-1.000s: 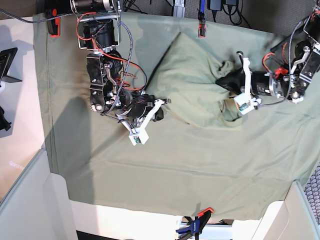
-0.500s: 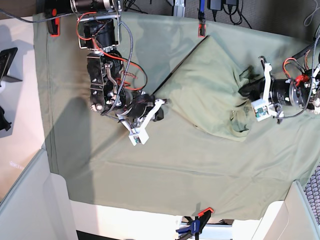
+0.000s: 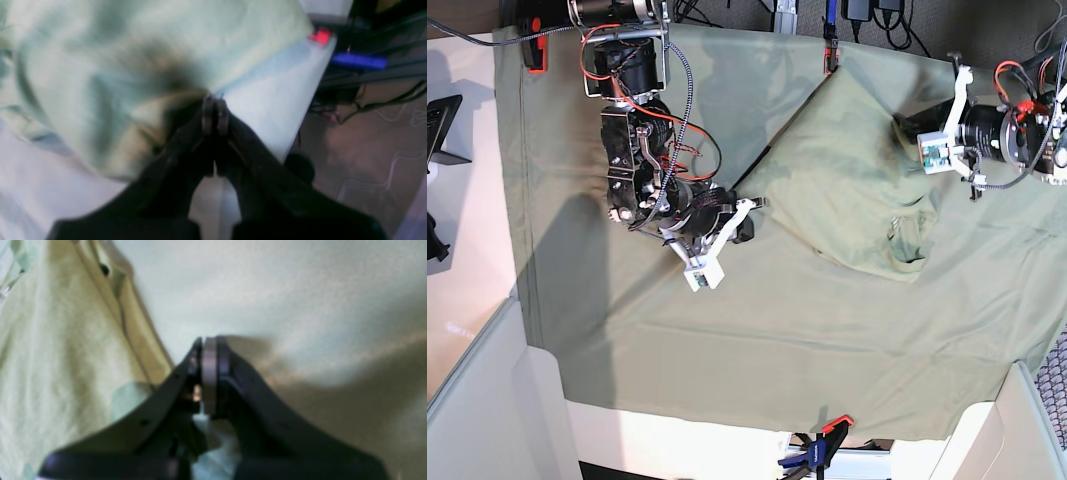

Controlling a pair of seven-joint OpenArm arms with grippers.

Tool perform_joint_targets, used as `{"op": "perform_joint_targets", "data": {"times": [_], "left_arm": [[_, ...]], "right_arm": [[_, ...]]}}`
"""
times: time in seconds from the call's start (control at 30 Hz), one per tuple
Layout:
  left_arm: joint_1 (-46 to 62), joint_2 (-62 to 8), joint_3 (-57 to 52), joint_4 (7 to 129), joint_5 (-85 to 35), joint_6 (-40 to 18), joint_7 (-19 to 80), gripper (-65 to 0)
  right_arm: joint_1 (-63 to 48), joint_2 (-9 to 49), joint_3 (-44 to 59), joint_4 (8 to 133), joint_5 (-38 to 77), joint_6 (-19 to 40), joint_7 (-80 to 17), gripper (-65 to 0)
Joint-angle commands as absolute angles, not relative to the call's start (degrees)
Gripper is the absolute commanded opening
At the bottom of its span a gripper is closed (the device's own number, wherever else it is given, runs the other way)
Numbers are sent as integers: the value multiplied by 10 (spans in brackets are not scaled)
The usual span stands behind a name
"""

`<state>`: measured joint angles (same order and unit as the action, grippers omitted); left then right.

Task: Fold the T-shirt properly
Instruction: 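Fold the lifted bundle over with both grippers toward the right gripper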

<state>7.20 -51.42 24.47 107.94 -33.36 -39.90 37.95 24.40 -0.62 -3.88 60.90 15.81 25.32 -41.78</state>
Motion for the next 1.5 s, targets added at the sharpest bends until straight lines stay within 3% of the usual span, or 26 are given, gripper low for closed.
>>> {"op": "perform_joint_targets", "data": {"times": [0.0, 0.2, 0.7, 1.03, 1.47], "left_arm": [[71, -524, 239, 1082, -332, -400, 361, -650], [79, -517, 239, 1018, -231, -400, 240, -650], [-9, -441, 239, 830, -204, -400, 192, -650], [-66, -425, 239, 786, -203, -400, 167, -650], [-95, -373, 240, 741, -203, -400, 152, -650]], "right_arm": [[258, -5, -38, 618, 166, 253, -409, -650], [256, -22, -38, 618, 185, 258, -414, -650], [183, -27, -39, 641, 249, 286, -448, -650], [78, -27, -39, 801, 274, 286, -470, -650], [10, -27, -39, 846, 300, 286, -474, -650]]}}
